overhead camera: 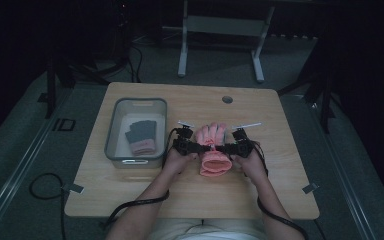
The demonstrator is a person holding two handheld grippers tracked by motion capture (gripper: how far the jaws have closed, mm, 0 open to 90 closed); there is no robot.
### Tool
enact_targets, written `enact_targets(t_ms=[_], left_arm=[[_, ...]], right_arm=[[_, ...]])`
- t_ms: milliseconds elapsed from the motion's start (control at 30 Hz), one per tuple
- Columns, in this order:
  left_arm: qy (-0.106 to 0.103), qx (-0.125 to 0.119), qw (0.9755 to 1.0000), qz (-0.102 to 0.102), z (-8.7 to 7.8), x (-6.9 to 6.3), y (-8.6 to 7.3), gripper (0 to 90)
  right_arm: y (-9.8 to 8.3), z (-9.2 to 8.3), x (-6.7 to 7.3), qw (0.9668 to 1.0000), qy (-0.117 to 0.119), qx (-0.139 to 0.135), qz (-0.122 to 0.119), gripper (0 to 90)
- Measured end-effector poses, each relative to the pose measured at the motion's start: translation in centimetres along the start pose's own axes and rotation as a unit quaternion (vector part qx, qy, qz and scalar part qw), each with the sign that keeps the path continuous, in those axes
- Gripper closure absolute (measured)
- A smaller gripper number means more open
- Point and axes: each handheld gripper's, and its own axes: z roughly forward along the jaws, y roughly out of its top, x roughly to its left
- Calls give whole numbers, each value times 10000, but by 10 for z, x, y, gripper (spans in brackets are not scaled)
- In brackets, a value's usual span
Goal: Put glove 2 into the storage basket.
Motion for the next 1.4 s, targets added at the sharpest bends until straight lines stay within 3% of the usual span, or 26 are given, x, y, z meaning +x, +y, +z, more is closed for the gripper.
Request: enact_targets(t_ms=[100,200,400,567,767,967,1400], left_arm=[[-50,-34,10000,0,-1,-1,0,643],[-49,-66,10000,53,-5,-5,1,716],[68,-88,9995,306,-18,-25,12,737],[289,-347,9978,494,-39,-45,24,737],[438,-460,9957,679,-67,-59,33,739],[620,-567,9935,770,-92,-64,36,739],[1017,-812,9889,716,-145,-55,39,739]], right_arm=[[-1,0,0,10000,19,-49,85,641],[-1,-2,2,9999,-7,-107,54,664],[-1,-14,4,9994,142,-322,-9,673],[10,-30,14,9977,201,-638,-47,673],[25,-45,33,9960,243,-817,-250,673],[40,-48,50,9944,376,-904,-406,673],[76,-34,93,9916,499,-893,-788,673]])
